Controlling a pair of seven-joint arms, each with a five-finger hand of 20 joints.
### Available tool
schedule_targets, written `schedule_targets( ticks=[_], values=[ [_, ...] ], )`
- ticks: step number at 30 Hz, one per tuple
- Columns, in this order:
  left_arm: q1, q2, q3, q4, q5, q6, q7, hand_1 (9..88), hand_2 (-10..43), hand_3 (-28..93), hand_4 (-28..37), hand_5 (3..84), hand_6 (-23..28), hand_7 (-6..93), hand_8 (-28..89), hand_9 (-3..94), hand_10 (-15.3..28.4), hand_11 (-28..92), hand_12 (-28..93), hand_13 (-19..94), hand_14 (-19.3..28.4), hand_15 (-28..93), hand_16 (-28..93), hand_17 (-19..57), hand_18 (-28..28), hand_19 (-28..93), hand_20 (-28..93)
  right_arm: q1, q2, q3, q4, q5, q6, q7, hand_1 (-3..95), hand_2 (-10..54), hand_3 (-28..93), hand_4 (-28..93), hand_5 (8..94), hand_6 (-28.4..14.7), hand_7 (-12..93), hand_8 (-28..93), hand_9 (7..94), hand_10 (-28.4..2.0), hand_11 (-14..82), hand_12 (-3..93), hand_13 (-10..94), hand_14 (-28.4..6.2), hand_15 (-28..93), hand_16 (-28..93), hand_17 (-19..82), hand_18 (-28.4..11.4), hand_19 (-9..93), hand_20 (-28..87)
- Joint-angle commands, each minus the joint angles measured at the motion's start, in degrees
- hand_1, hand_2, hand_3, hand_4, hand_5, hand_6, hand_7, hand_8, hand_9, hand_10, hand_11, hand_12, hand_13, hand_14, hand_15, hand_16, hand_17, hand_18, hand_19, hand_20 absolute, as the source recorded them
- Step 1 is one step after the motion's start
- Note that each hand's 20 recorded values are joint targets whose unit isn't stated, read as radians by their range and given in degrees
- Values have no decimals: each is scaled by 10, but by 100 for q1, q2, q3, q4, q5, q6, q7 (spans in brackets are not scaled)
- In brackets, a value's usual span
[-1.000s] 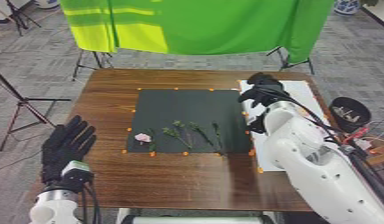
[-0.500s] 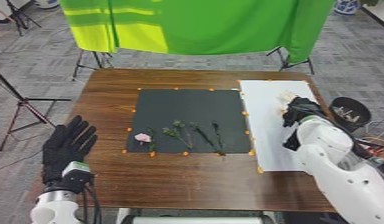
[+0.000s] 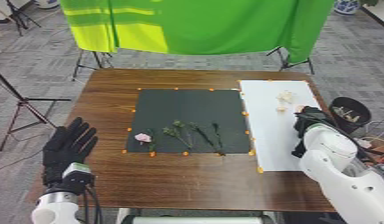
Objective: Arrange flowers
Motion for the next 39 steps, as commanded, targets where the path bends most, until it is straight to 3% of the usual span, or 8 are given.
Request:
schedule_targets(
  ticks=[1,7,24,30,39],
  values=[
    [63,-43,19,-25,12,-39,-40,299,167,701,-283,433,103,158,-89,348,160,309,107,258,172,463,-89,-68,159,394,94,-334,17,8,-9,-112,434,-29,638,-95,716,-282,684,-7,196,-35,794,-117,71,332,689,-78,294,365,298,-202,777,265],
    [63,-52,31,-19,17,-41,-28,299,167,701,-283,433,102,158,-89,348,161,309,107,258,172,464,-90,-69,159,396,95,-335,60,-84,-99,-222,783,-103,623,-95,691,-283,775,8,237,16,873,-115,74,368,724,-81,291,390,303,-207,771,270],
    [185,-69,-42,-55,2,-12,-42,298,168,702,-283,434,102,159,-89,349,160,309,106,258,173,464,-92,-68,158,395,94,67,95,-619,-995,-690,1867,-696,601,-95,720,-283,794,-5,249,7,871,-120,50,339,678,-81,248,368,283,-200,723,249],
    [208,-46,-77,-59,8,-16,-41,297,168,703,-283,434,102,159,-89,349,160,309,107,258,173,464,-91,-68,158,394,94,1368,-520,-1883,-686,-685,1788,-1230,599,-95,723,-283,798,-4,250,3,875,-115,49,336,675,-79,240,366,279,-195,707,244],
    [107,29,38,-50,0,39,-38,298,166,704,-283,434,102,158,-89,348,161,308,107,257,173,463,-91,-68,158,394,95,2783,-1732,-3339,235,-759,1385,-2133,598,-95,723,-283,798,-2,251,2,877,-112,50,341,675,-78,237,369,279,-194,705,247]
  ],
)
